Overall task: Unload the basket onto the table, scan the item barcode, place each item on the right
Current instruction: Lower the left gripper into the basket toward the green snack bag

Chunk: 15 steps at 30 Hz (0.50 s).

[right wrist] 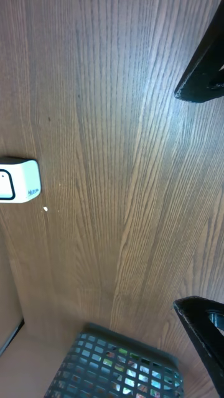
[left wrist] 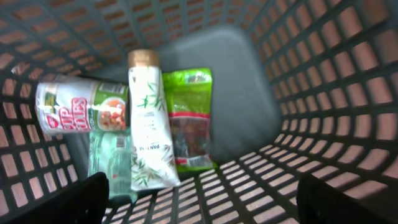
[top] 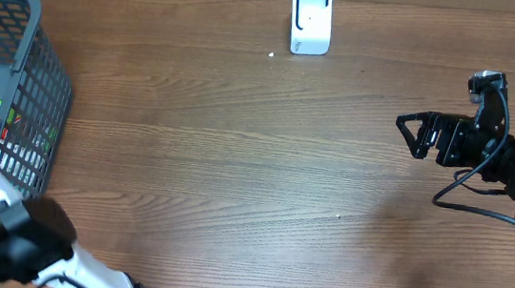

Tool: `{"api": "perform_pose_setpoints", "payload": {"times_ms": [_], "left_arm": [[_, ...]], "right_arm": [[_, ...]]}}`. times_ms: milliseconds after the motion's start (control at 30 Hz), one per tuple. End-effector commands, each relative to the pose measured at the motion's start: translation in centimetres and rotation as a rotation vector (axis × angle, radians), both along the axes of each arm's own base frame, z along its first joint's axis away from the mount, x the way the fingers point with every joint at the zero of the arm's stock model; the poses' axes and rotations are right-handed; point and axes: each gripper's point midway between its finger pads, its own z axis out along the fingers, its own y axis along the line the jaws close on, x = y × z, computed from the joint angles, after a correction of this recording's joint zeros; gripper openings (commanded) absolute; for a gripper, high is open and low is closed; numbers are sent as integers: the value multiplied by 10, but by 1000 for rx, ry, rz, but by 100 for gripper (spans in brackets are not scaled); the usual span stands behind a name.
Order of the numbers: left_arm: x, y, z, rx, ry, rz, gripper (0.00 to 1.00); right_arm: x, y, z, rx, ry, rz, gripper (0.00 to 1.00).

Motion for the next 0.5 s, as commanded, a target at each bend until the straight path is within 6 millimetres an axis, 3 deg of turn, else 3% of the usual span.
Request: {"api": "perform_pose_setpoints", "payload": {"times_ms": [0, 233, 467], "left_arm": [[7, 3, -29, -70, 66, 16, 84], [12, 3, -101, -220, 212, 49, 72], [27, 4, -160, -318, 275, 41, 72]], "right_arm": [[3, 0, 10, -12, -32, 5, 100], [1, 0, 8, -13, -24, 8, 100], [1, 0, 8, -14, -24, 8, 100]]}}
